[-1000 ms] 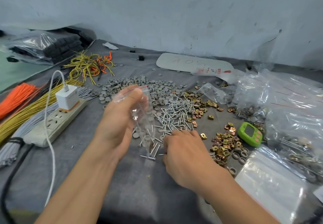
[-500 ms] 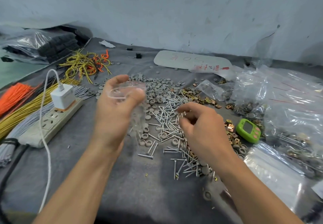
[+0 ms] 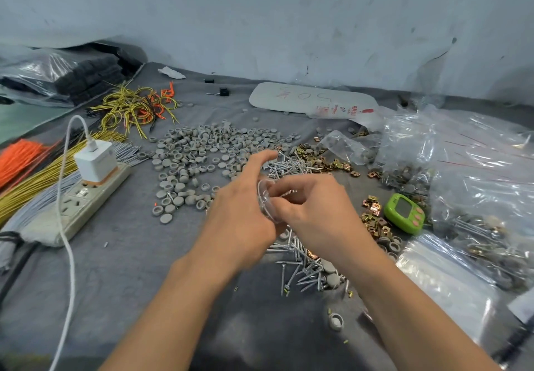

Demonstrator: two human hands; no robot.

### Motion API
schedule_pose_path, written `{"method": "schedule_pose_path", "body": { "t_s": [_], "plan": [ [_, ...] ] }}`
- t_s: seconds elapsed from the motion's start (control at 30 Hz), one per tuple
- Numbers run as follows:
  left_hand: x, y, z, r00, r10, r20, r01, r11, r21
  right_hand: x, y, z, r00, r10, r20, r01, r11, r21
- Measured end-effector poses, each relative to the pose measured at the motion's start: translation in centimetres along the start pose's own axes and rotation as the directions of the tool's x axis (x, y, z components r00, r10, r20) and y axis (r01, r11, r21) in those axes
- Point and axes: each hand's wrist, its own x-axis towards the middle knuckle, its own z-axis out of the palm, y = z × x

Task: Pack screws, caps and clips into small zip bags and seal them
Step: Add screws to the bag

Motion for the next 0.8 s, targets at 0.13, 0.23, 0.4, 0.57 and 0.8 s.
{"method": "schedule_pose_path", "body": {
  "t_s": [0.13, 0.23, 0.4, 0.57, 0.8],
  "plan": [
    [0.1, -0.3, -0.2, 0.999, -0.003, -0.035, 0.003, 1.0, -0.009, -0.1, -0.3, -0.4, 0.995, -0.014, -0.094, 0.03, 0.984, 0.176],
    [0.3, -0.9, -0.9, 0.994, -0.048, -0.101, 0.038, 0.994, -0.099, -0.1, 0.1, -2.0, 0.966, 0.031, -0.255, 0.019, 0.982, 0.19],
    [0.7, -2.4, -2.3, 0.953, -0.137, -0.27, 0.052, 0.952, -0.301, -0.4, 1.0, -1.9, 0.995, 0.091, 0.038, -0.069, 0.917, -0.392],
    [0.7, -3.0, -2.9, 0.899, -0.147, -0.413, 0.014, 0.951, -0.31, -1.3, 1.1, 0.7, 0.971, 0.14, 0.196, 0.021, 0.761, -0.649],
    [0.3, -2.4, -2.8, 0.929, -0.106, -0.354, 0.053, 0.986, -0.156, -1.5, 0.7, 1.2, 0.986, 0.07, 0.15, 0.071, 0.639, -0.766]
  ]
}}
